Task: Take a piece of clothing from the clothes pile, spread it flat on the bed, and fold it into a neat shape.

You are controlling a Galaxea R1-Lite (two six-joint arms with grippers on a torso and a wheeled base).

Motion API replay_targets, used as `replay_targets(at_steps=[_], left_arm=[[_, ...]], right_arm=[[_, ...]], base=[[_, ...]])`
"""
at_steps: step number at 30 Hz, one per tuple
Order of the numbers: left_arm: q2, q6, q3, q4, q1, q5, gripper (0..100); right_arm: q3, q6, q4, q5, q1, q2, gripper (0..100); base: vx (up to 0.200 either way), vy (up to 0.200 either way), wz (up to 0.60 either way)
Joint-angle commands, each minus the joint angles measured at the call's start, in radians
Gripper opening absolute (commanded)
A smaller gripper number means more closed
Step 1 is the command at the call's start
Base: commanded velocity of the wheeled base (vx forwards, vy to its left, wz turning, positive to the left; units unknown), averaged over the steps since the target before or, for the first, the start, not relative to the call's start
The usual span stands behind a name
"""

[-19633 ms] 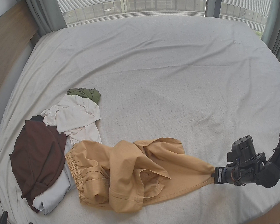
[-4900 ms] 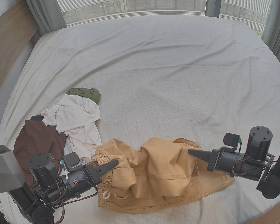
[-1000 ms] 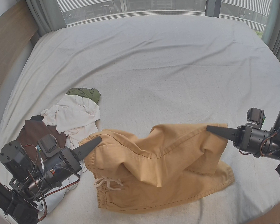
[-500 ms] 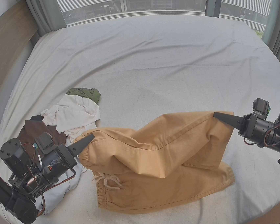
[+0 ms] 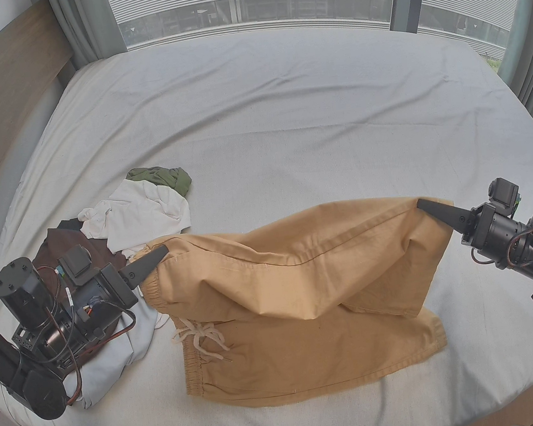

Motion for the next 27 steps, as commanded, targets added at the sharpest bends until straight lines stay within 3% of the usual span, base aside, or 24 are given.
replay_targets(at_steps=[1, 27], left_arm=[[-0.001, 0.000, -0.001, -0.004, 0.007, 0.000, 0], [-0.005, 0.003, 0.007, -0.004, 0.011, 0.000, 0]], right_arm=[[-0.006, 0.001, 0.000, 0.015, -0.033, 0.002, 0], [-0.053, 0.018, 0.000, 0.035, -0.152, 0.040, 0]], base=[[0.000, 0.000, 0.00], [0.000, 0.000, 0.00]])
